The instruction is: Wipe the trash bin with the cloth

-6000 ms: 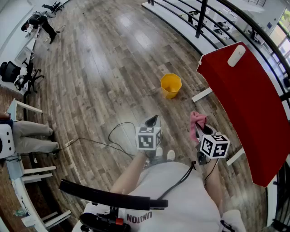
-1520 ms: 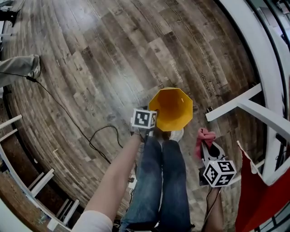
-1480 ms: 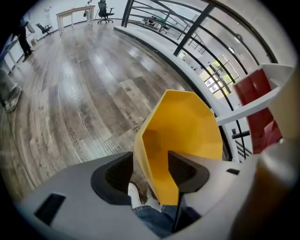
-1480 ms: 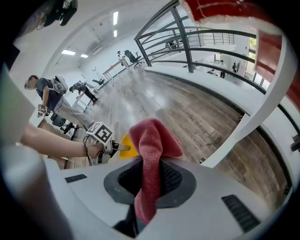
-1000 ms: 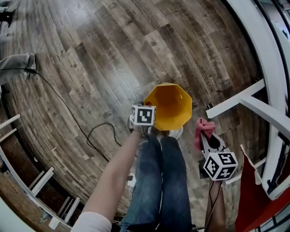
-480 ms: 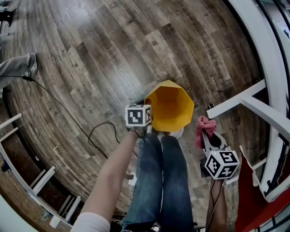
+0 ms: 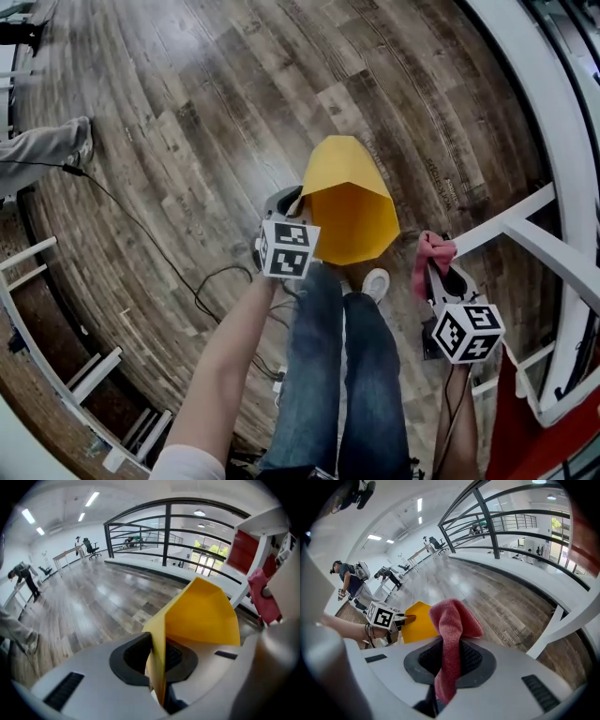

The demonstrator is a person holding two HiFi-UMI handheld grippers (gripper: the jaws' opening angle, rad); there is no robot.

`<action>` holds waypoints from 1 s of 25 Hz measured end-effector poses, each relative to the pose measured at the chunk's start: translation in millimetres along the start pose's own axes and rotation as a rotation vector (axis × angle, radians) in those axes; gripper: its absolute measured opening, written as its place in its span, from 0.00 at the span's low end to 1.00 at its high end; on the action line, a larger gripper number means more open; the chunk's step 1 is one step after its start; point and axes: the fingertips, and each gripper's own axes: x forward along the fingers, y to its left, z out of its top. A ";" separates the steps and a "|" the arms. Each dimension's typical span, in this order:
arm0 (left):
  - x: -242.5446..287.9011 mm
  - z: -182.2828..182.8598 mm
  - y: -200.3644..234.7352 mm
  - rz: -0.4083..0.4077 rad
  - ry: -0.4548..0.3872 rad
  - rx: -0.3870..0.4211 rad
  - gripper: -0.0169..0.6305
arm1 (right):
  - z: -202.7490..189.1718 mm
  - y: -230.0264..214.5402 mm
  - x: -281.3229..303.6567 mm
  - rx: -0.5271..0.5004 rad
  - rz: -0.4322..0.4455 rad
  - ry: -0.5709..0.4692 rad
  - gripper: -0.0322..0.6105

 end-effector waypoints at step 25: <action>138.9 195.6 -23.5 -0.280 -0.686 0.576 0.04 | 178.0 -111.1 152.6 -0.174 -0.088 -0.467 0.13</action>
